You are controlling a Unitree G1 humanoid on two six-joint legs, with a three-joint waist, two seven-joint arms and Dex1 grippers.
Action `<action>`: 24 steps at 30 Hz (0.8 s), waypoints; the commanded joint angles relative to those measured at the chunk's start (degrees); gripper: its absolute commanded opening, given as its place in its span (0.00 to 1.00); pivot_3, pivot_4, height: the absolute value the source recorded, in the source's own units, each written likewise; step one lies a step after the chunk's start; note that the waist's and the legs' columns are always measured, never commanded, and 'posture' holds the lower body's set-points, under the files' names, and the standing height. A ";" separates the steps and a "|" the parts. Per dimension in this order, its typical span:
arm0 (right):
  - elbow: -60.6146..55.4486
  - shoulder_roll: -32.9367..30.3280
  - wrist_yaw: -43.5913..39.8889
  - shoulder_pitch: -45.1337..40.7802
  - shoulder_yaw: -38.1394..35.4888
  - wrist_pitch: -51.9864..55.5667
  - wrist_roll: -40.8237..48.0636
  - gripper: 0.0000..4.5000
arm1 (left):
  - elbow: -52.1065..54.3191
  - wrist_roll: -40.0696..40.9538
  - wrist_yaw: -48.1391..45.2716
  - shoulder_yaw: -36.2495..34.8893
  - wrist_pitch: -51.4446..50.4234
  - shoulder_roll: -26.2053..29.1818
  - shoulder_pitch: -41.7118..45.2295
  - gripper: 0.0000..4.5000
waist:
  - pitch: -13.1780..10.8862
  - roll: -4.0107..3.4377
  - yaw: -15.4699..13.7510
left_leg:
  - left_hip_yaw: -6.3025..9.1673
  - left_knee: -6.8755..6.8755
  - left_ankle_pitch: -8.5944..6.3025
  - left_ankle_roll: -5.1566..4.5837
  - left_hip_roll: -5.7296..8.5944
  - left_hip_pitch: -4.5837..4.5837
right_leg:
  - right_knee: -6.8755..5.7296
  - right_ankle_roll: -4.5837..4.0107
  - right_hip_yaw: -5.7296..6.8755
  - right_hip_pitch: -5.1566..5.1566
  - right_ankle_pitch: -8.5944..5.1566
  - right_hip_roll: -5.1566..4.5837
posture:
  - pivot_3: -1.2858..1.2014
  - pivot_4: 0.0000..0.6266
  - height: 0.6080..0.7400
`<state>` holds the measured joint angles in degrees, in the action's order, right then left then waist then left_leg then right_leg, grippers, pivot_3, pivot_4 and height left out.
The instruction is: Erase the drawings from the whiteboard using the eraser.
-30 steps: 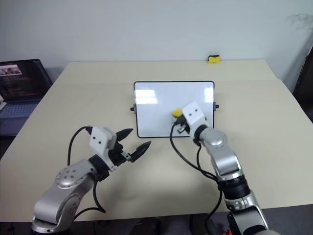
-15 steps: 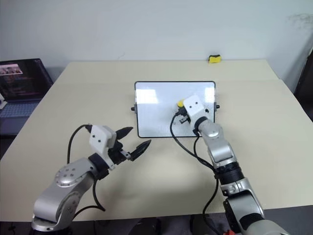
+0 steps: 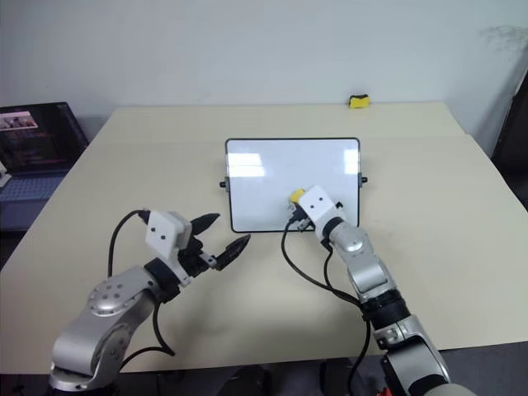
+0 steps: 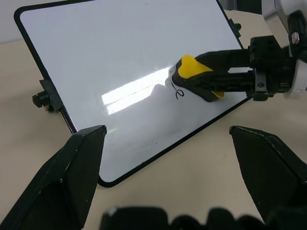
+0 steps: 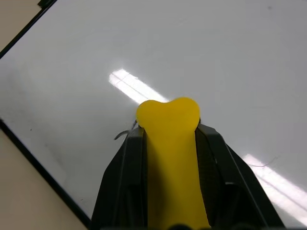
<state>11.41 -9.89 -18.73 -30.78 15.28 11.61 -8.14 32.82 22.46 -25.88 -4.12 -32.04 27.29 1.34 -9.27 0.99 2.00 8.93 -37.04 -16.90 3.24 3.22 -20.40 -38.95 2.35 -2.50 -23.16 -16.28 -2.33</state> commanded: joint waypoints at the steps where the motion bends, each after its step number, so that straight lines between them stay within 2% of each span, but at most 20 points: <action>1: 2.40 0.35 -1.00 1.30 1.99 0.67 -1.44 0.24 | 1.89 0.20 -0.07 -1.70 0.73 0.74 0.00 1.00 | 0.01 0.00 0.01 | -0.01 0.00 0.00 0.00 -0.02 0.02 | 0.00 -0.01 -0.01 0.00 0.01 0.02 | 0.52 0.24 1.00; 13: 1.71 -1.86 -3.88 3.88 3.74 0.34 -2.92 0.24 | 2.90 0.19 0.70 -2.04 0.49 0.75 -1.02 1.00 | 0.05 0.02 -0.03 | -0.02 0.01 0.00 -0.01 -0.07 0.23 | -0.01 -0.05 -0.03 0.18 0.03 0.07 | 0.52 0.24 1.00; 18: -2.18 -2.90 -4.58 2.95 1.24 1.53 -1.00 0.24 | 2.72 0.18 0.59 -1.99 0.54 0.79 -1.03 1.00 | 0.02 0.01 -0.17 | 0.15 0.04 -0.02 -0.03 -0.05 0.54 | 0.18 -0.02 0.08 0.68 0.02 0.08 | 0.52 0.24 1.00; 24: -6.54 -0.32 -3.70 -1.45 -1.93 -0.97 2.22 0.24 | 2.48 0.15 0.45 -1.70 0.67 0.73 -0.78 1.00 | -0.06 -0.01 -0.23 | 0.24 0.06 -0.02 -0.02 -0.04 0.51 | 0.25 -0.02 0.13 0.70 0.02 0.08 | 0.52 0.24 1.00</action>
<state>8.71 -11.04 -23.24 -29.95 14.80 12.86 -7.25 33.41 22.51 -25.56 -4.93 -32.09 27.76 0.23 -9.33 0.98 1.77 9.16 -36.98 -16.92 3.22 3.18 -19.89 -38.70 2.33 -2.37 -22.48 -16.26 -2.25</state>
